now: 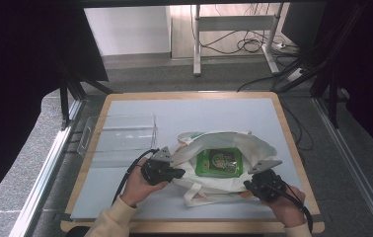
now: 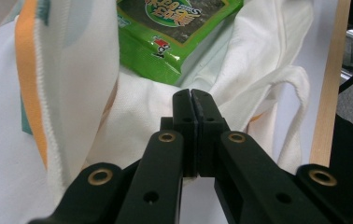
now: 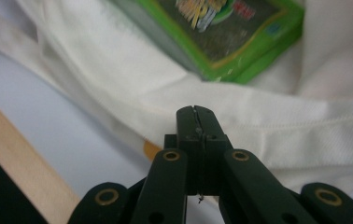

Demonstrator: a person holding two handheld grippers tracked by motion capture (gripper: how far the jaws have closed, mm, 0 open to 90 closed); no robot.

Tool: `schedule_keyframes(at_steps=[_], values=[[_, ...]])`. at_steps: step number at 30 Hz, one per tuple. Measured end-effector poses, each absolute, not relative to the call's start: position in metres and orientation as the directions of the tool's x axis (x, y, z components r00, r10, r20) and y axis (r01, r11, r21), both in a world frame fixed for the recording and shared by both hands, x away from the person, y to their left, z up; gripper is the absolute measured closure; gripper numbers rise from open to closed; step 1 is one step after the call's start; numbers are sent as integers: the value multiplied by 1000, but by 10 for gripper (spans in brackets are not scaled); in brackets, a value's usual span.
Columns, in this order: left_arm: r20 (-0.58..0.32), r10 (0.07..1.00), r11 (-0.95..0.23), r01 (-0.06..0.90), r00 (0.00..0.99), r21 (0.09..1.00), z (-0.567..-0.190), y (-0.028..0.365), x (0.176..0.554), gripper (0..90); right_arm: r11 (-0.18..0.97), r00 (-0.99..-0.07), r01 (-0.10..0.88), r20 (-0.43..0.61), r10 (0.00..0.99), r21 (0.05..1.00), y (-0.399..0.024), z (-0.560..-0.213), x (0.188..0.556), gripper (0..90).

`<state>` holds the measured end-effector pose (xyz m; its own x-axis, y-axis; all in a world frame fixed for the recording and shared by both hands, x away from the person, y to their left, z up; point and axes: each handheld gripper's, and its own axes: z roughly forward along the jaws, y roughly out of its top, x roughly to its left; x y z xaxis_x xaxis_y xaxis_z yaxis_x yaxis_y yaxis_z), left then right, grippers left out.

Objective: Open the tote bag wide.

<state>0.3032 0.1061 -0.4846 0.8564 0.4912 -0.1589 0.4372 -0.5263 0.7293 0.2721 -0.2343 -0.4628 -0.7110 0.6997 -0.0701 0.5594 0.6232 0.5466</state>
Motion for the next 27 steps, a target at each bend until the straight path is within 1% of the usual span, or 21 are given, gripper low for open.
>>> schedule_keyframes(at_steps=[4,9,15,19,23,25,27], values=[[-158,492,-531,439,856,725,-486,105,303,895,618,-710,550,-76,700,561,-230,-458,282,891],[-156,490,-534,437,858,724,-486,104,303,894,633,-719,562,-64,692,533,-220,-464,299,891],[-161,493,-531,442,855,722,-487,104,303,894,656,-741,572,-32,670,493,-222,-471,290,892],[-163,492,-531,443,855,722,-487,104,303,895,651,-743,573,-22,669,498,-227,-474,284,892],[-164,494,-530,445,854,722,-487,104,303,895,660,-747,563,-36,664,496,-225,-475,285,892],[-170,498,-526,452,850,720,-487,105,303,894,659,-750,554,-39,661,510,-225,-472,286,892],[-171,498,-526,453,850,720,-488,105,304,894,645,-756,546,-16,654,534,-225,-469,286,891]])
